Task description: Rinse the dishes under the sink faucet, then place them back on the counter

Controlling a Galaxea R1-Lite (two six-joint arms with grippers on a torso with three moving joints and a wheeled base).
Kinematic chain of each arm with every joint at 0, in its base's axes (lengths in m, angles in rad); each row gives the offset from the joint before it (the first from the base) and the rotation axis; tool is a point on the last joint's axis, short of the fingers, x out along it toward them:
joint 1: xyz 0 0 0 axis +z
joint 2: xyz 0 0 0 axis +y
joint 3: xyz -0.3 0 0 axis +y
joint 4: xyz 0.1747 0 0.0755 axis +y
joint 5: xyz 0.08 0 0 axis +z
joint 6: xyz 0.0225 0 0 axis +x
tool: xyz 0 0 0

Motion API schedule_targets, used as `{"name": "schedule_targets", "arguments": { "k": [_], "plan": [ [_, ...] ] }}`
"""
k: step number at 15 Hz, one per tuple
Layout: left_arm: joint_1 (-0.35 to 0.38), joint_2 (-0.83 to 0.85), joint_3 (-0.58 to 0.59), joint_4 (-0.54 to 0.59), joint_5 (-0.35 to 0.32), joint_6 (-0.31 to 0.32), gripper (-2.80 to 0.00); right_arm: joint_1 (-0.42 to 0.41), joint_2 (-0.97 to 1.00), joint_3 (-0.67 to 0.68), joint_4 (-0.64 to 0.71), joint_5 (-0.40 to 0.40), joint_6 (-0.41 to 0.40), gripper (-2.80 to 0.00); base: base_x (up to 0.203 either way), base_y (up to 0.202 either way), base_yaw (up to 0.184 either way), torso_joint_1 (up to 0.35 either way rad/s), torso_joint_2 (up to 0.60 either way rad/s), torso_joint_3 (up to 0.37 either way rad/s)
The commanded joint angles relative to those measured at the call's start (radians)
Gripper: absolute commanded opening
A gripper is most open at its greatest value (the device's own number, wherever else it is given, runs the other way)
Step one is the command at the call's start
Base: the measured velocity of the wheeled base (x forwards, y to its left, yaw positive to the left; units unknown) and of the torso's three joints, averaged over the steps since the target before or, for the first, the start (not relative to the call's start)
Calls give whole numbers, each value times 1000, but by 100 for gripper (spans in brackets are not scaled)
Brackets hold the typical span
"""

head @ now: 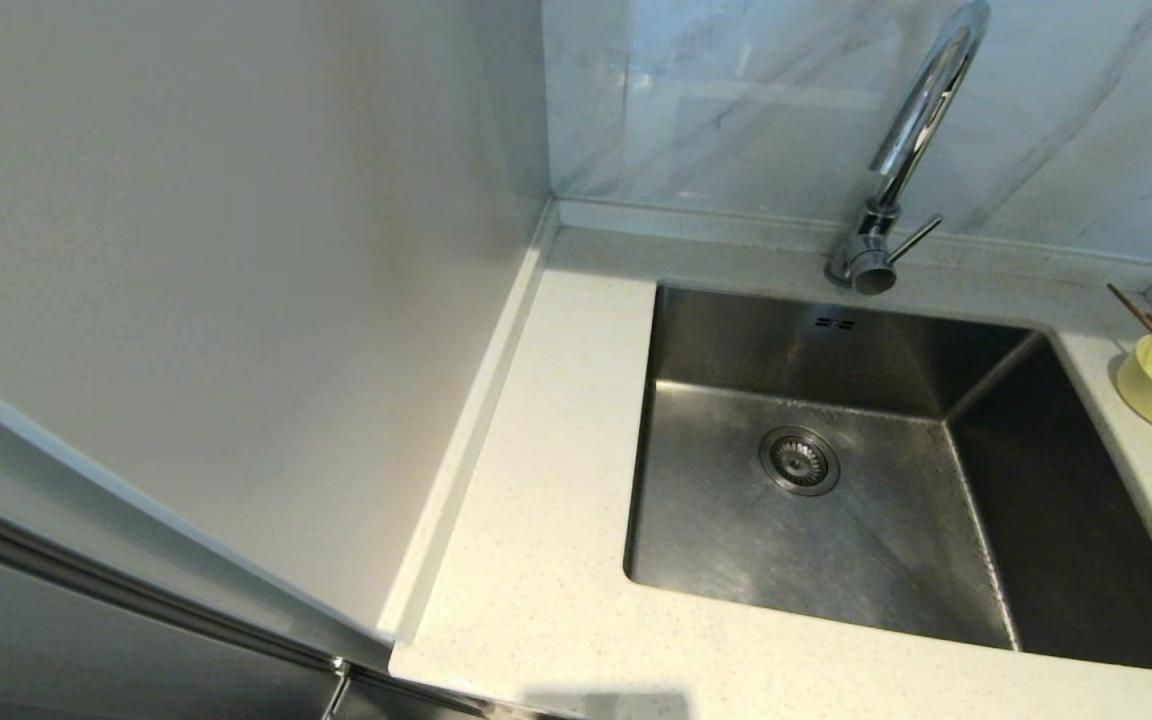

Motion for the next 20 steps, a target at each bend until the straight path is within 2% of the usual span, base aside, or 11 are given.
{"name": "schedule_targets", "arguments": {
  "k": [1, 4, 6, 8, 10, 14, 20],
  "plan": [
    [0, 0, 0, 0, 0, 0, -280, 1, -113, 94, -68, -6, -39, -280, 0, 0, 0, 0, 0, 0],
    [0, 0, 0, 0, 0, 0, -280, 2, -129, 187, -129, 15, -56, -280, 0, 0, 0, 0, 0, 0],
    [0, 0, 0, 0, 0, 0, -280, 3, -129, 254, -233, 36, -57, -280, 0, 0, 0, 0, 0, 0],
    [0, 0, 0, 0, 0, 0, -280, 3, -129, 308, -342, 108, -77, -280, 0, 0, 0, 0, 0, 0],
    [0, 0, 0, 0, 0, 0, -280, 3, -129, 354, -417, 144, -91, -280, 0, 0, 0, 0, 0, 0],
    [0, 0, 0, 0, 0, 0, -280, 3, -129, 358, -394, 139, -29, -280, 0, 0, 0, 0, 0, 0],
    [0, 0, 0, 0, 0, 0, -280, 3, -129, 356, -396, 141, -12, -280, 0, 0, 0, 0, 0, 0]
  ]
}}
